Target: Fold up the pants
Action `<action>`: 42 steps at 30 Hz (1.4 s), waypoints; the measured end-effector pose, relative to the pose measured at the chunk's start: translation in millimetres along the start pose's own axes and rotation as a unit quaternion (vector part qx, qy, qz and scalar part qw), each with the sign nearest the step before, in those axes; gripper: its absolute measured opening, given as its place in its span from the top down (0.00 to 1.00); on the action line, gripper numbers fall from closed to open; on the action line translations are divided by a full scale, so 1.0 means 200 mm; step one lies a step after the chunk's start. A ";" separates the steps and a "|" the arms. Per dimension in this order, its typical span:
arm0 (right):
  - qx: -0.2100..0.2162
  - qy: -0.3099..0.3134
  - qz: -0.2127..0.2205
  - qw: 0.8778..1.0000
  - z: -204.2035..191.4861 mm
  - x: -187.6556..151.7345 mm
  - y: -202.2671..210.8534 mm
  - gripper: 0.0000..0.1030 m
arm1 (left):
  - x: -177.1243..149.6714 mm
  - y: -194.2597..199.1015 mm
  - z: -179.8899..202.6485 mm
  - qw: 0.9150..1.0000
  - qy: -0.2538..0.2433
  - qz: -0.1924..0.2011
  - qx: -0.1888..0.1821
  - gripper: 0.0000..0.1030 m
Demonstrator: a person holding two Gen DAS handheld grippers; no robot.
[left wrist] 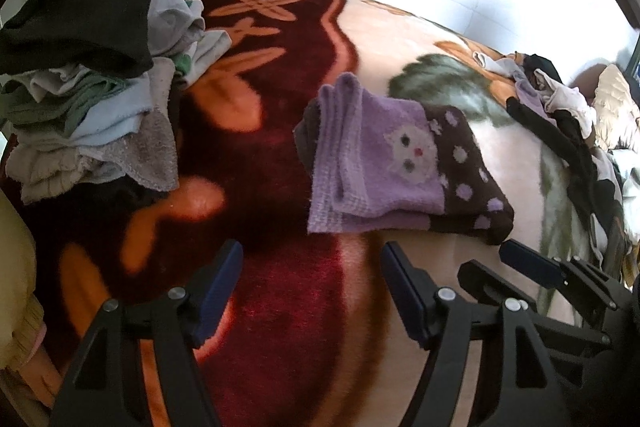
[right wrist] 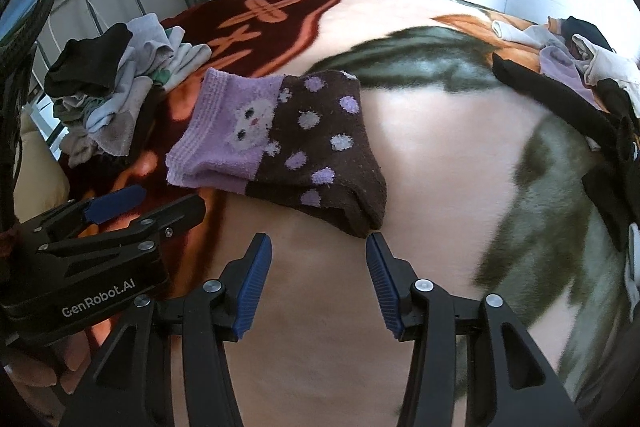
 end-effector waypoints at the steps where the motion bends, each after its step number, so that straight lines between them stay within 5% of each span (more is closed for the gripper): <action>1: -0.001 0.001 0.000 1.000 0.00 0.00 0.00 0.51 | 0.00 0.00 0.00 1.000 0.000 0.000 0.001 0.27; 42: -0.001 -0.012 0.001 1.000 0.02 -0.01 -0.01 0.51 | -0.01 -0.02 0.03 1.000 -0.021 0.002 0.008 0.29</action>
Point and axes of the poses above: each gripper's, at about its wrist camera, not at the fingertips, and y roughly against the way its jaws point, z to its right, x to its top, the point moved 1 cm from there along -y, roughly the way its jaws point, and after that the axes turned 7 degrees about -x, right-handed, at the moved point
